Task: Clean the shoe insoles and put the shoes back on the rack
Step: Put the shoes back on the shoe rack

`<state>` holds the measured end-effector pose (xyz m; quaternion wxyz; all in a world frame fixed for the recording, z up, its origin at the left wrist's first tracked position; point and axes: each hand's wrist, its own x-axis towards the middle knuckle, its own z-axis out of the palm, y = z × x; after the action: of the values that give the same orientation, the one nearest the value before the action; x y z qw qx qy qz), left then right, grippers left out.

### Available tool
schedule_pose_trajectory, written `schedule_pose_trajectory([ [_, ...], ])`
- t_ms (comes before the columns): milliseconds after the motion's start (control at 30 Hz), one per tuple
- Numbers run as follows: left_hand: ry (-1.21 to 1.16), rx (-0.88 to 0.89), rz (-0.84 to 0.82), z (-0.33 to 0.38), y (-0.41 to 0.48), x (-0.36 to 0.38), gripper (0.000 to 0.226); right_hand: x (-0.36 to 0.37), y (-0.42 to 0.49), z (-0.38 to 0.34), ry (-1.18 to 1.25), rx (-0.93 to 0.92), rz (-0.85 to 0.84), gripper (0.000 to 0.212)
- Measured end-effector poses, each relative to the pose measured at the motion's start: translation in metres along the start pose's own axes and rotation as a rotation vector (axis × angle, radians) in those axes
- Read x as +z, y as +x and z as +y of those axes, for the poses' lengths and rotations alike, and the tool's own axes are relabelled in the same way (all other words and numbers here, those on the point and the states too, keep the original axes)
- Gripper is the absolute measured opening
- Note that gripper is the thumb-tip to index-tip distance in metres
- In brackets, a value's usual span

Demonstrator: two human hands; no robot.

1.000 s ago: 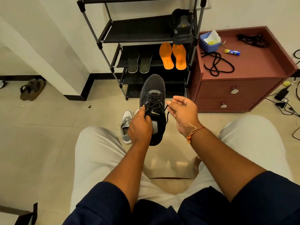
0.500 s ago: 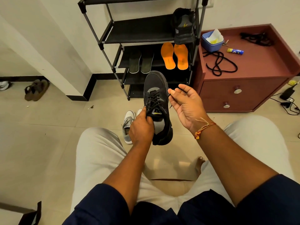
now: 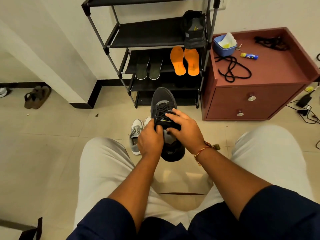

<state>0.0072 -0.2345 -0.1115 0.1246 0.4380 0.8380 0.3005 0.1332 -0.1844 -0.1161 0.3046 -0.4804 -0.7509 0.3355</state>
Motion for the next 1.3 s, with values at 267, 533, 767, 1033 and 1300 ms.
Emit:
schedule_pose_trajectory([
  [267, -0.181, 0.067, -0.115, -0.002, 0.001, 0.0, 0.04, -0.003, 0.003, 0.001, -0.145, -0.174, 0.207, 0.029],
  [533, -0.579, -0.068, -0.146, 0.007, 0.003, 0.0, 0.017, -0.009, 0.005, 0.004, -0.204, -0.16, 0.173, 0.033],
  [767, -0.851, -0.209, -0.015, 0.012, 0.015, -0.013, 0.014, -0.001, 0.001, -0.002, -0.377, -0.166, -0.168, 0.036],
  [1033, -0.865, -0.107, -0.187, 0.02, 0.015, -0.027, 0.015, 0.004, -0.003, -0.005, -0.356, -0.181, -0.144, 0.033],
  [1300, -0.482, 0.175, -0.262, 0.014, 0.014, -0.013, 0.017, -0.003, -0.005, -0.01, -0.302, -0.105, -0.034, 0.08],
])
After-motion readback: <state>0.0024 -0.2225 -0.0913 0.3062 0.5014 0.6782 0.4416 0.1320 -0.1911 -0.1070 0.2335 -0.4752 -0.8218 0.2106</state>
